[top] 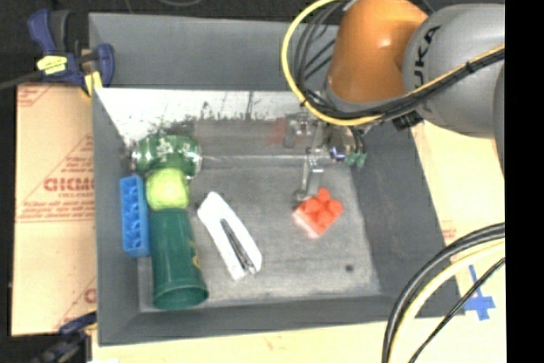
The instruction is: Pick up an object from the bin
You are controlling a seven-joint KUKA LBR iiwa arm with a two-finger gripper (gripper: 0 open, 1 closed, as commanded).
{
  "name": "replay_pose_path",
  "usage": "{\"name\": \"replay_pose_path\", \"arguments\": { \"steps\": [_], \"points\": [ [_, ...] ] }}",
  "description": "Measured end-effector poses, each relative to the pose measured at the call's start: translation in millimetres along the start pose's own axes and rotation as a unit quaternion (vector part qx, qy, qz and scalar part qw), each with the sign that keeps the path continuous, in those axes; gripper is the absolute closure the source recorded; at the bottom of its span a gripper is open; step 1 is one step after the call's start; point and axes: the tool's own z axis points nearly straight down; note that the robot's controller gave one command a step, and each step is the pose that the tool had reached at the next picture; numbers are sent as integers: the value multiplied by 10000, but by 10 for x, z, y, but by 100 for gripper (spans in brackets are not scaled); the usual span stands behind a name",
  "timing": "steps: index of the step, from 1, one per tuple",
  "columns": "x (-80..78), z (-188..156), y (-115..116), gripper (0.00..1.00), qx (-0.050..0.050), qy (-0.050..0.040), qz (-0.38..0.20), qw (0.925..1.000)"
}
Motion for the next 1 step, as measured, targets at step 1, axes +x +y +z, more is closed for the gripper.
{"name": "replay_pose_path", "arguments": {
  "steps": [1],
  "points": [
    [-15,-51,-1,0,0,-40,1,10000]
  ]
}}
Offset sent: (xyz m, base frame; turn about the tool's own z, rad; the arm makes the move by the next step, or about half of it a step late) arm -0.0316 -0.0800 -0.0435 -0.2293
